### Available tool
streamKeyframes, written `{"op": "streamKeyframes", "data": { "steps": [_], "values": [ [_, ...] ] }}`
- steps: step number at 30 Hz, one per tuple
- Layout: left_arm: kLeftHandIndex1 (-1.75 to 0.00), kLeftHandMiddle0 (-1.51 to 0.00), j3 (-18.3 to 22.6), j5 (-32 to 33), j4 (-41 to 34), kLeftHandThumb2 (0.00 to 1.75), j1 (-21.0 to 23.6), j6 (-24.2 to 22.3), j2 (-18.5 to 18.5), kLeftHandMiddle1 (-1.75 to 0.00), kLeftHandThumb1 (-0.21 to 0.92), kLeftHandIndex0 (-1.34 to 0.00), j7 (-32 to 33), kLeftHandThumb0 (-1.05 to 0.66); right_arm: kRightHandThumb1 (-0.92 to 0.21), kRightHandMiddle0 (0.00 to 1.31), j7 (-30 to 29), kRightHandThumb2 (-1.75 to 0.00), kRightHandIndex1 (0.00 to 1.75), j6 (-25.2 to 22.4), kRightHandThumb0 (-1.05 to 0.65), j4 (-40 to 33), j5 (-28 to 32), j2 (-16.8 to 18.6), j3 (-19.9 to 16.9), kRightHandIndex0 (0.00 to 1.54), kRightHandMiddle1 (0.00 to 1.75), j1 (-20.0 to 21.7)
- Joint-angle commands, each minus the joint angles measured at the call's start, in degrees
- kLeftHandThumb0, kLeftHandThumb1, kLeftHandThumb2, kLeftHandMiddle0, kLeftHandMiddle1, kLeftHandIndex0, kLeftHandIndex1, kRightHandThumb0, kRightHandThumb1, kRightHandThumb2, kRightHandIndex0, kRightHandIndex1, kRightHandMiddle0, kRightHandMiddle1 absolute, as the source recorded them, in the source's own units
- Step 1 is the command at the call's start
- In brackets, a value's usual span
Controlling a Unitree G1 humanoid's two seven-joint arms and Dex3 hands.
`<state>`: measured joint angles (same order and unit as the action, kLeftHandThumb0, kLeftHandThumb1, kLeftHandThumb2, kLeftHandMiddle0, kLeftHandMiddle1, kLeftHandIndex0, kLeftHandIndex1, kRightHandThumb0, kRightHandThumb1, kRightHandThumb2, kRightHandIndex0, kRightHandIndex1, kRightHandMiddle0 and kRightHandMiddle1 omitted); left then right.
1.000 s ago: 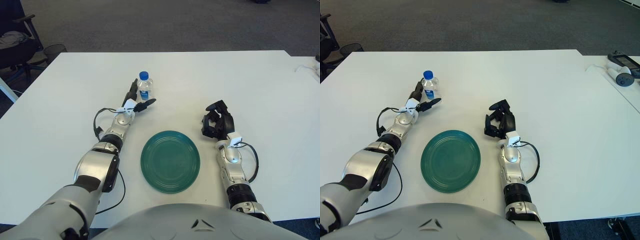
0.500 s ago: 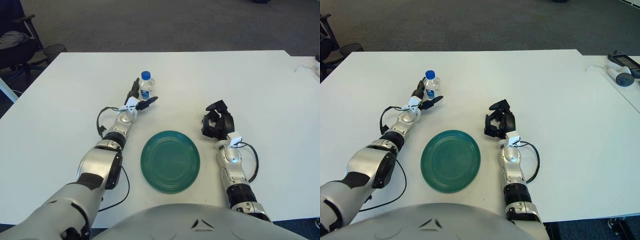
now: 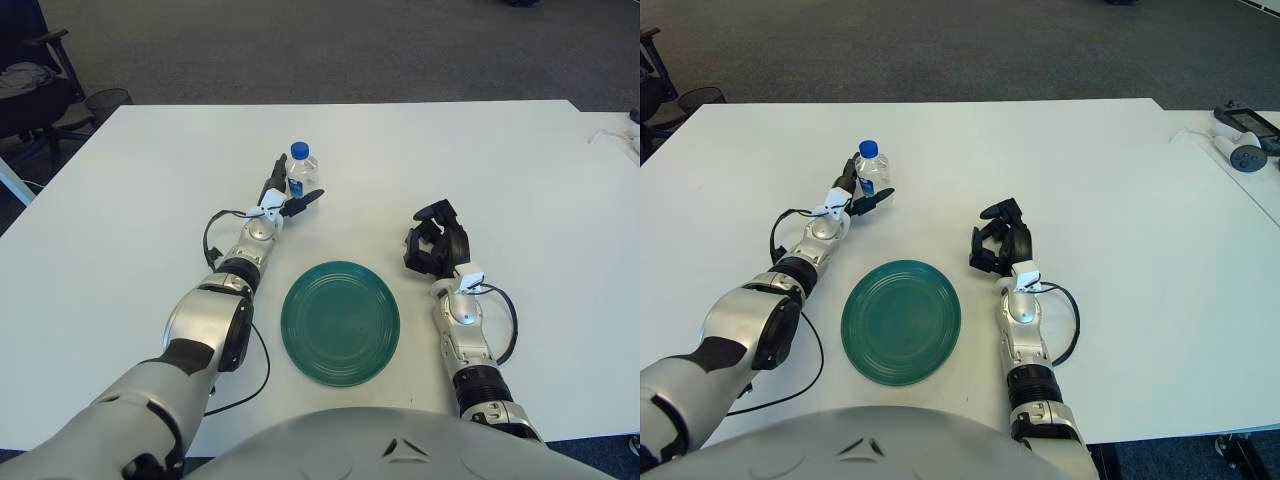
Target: Put the bottle into the plate.
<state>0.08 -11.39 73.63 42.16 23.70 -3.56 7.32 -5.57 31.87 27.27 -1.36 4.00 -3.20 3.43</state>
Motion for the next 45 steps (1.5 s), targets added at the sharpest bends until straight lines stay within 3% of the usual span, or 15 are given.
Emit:
{"op": "streamKeyframes", "data": {
  "steps": [1,19,22,24,25,26,27,28,30,32,33,36,39,45],
  "values": [
    [-0.09,-0.05,0.78,0.72,1.68,0.01,1.79,-1.56,0.59,-0.01,0.88,-0.01,0.30,-1.01,-0.34,0.40,-0.87,-1.27,1.75,-1.46,-0.01,13.78,0.95,0.87,-1.58,0.63,1.63,-9.51],
    [-0.20,-0.08,0.69,0.30,2.20,0.01,1.88,-1.49,0.88,-0.01,0.88,0.00,0.50,-1.02,-0.33,0.41,-1.40,-1.28,1.75,-1.66,-0.01,13.62,0.63,1.08,-1.24,0.63,1.64,-9.72],
    [-0.32,-0.13,0.31,-0.19,2.22,0.01,1.80,-1.24,0.82,-0.03,0.88,0.00,0.66,-1.02,-0.33,0.42,-1.26,-1.28,1.75,-1.32,-0.01,13.74,1.00,1.21,-1.45,0.64,1.63,-9.67],
    [-0.56,-0.24,-0.12,-0.71,2.27,0.01,1.73,-1.06,0.69,-0.09,0.88,0.00,0.87,-1.00,-0.32,0.44,-1.42,-1.28,1.75,-1.07,-0.01,13.82,1.03,1.33,-1.52,0.64,1.60,-9.67],
    [-0.70,-0.30,-0.28,-0.92,2.28,0.02,1.71,-0.99,0.61,-0.15,0.87,-0.01,0.95,-0.97,-0.32,0.44,-1.53,-1.28,1.75,-0.97,-0.01,13.86,1.01,1.39,-1.53,0.64,1.59,-9.67],
    [-0.93,-0.30,-0.52,-1.25,2.29,0.04,1.66,-0.71,0.54,-0.39,0.85,0.00,1.36,-0.93,-0.32,0.45,-1.69,-1.28,1.75,-1.00,-0.01,13.85,0.94,1.43,-1.54,0.65,1.58,-9.69],
    [-1.20,-0.31,-0.69,-1.49,2.30,0.05,1.62,-0.52,0.51,-0.79,0.83,-0.09,1.67,-0.85,-0.31,0.46,-1.79,-1.28,1.75,-1.03,-0.01,13.83,0.90,1.46,-1.54,0.65,1.58,-9.70],
    [-1.30,-0.30,-0.85,-1.72,2.32,0.05,1.55,-0.14,0.52,-0.94,0.82,-0.13,2.16,-0.82,-0.31,0.46,-1.87,-1.28,1.75,-1.18,-0.01,13.75,0.85,1.45,-1.52,0.65,1.57,-9.74],
    [-1.56,-0.41,-0.99,-1.97,2.32,0.07,1.40,0.71,0.65,-1.42,0.79,-0.27,3.30,-0.73,-0.32,0.46,-1.99,-1.28,1.75,-1.41,-0.01,13.68,0.74,1.43,-1.48,0.65,1.58,-9.78],
    [-1.65,-0.56,-0.74,-1.83,2.32,0.08,1.26,1.50,1.02,-1.58,0.77,-0.39,4.46,-0.64,-0.32,0.44,-2.10,-1.28,1.75,-1.54,-0.01,13.70,0.68,1.42,-1.46,0.64,1.60,-9.78],
    [-1.67,-0.64,-0.56,-1.66,2.33,0.48,1.22,1.73,1.21,-1.64,0.63,-0.46,4.83,-0.58,-0.33,0.43,-2.14,-1.28,1.75,-1.57,-0.01,13.71,0.68,1.42,-1.46,0.64,1.60,-9.77],
    [-1.72,-0.85,0.96,0.36,1.78,1.02,1.67,1.46,3.85,-1.71,0.43,-0.54,6.15,-0.50,-0.33,0.42,-2.15,-1.28,1.75,-1.51,-0.01,13.93,0.81,1.38,-1.51,0.64,1.61,-9.63],
    [-1.74,-0.97,1.67,1.34,1.53,1.19,2.08,1.03,4.64,-1.73,0.37,-0.57,6.36,-0.47,-0.33,0.41,-1.93,-1.28,1.75,-1.55,-0.01,14.00,0.94,1.21,-1.56,0.63,1.63,-9.52],
    [-1.75,-1.09,2.37,2.25,1.69,1.28,2.19,0.87,4.53,-1.75,0.34,-0.59,4.81,-0.46,-0.35,0.37,-0.99,-1.27,1.75,-2.04,-0.01,13.92,1.54,1.16,-1.67,0.61,1.68,-9.45]
  ]
}}
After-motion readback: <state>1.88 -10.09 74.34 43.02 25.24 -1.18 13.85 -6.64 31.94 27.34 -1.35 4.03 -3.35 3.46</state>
